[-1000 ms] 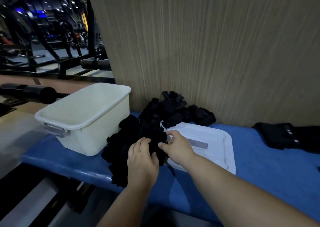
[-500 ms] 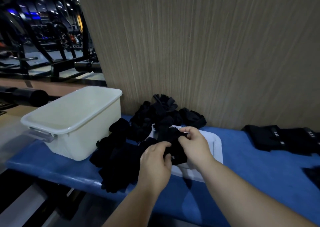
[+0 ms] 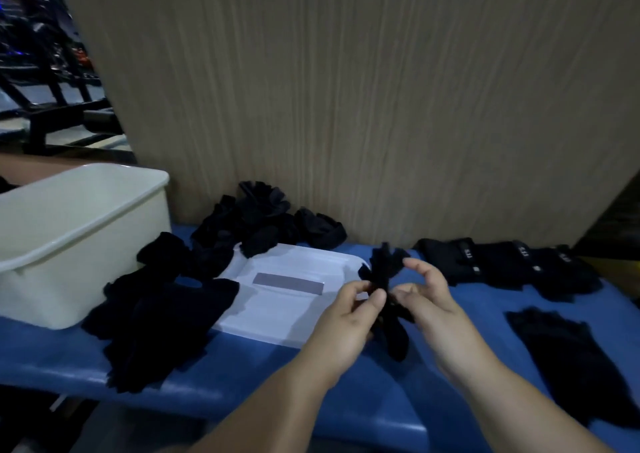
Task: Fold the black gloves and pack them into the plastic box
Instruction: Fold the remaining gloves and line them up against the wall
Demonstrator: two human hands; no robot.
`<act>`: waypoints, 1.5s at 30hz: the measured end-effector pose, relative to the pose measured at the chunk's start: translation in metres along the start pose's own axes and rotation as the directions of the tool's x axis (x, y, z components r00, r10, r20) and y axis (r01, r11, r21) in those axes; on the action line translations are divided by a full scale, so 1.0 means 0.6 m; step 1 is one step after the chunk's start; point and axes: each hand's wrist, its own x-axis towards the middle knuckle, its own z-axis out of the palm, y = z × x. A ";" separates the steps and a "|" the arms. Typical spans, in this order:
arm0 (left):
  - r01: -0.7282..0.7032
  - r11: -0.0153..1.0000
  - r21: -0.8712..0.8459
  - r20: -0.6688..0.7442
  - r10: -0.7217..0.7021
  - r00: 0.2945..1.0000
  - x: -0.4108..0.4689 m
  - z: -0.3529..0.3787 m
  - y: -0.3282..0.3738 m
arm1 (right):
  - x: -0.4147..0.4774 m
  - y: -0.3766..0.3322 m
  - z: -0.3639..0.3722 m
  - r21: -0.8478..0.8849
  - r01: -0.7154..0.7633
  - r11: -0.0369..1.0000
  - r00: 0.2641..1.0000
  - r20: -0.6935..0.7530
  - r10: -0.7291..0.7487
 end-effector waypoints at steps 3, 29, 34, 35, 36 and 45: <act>0.030 0.999 -0.044 0.048 -0.028 0.998 0.010 0.028 -0.004 | -0.014 0.010 -0.026 0.046 -0.023 0.999 1.000 0.015 0.023; 0.179 0.979 -0.100 0.094 -0.170 0.981 0.043 0.153 -0.036 | -0.061 0.026 -0.201 -0.573 -0.317 0.756 0.924 -0.367 0.109; -0.123 0.841 0.527 0.001 0.145 0.989 0.035 0.134 -0.040 | -0.053 0.030 -0.192 -0.782 -0.310 0.541 0.940 -0.337 0.051; -0.166 0.773 0.612 -0.008 0.216 0.976 0.033 0.130 -0.042 | -0.052 0.031 -0.190 -0.791 -0.302 0.532 0.942 -0.331 0.043; -0.218 0.696 0.685 0.007 0.293 0.956 0.030 0.128 -0.042 | -0.052 0.030 -0.188 -0.791 -0.297 0.535 0.944 -0.329 0.037; -0.353 0.408 0.842 0.323 0.142 0.936 0.026 0.138 -0.057 | -0.064 0.046 -0.177 -0.588 -0.205 0.782 0.965 -0.255 0.061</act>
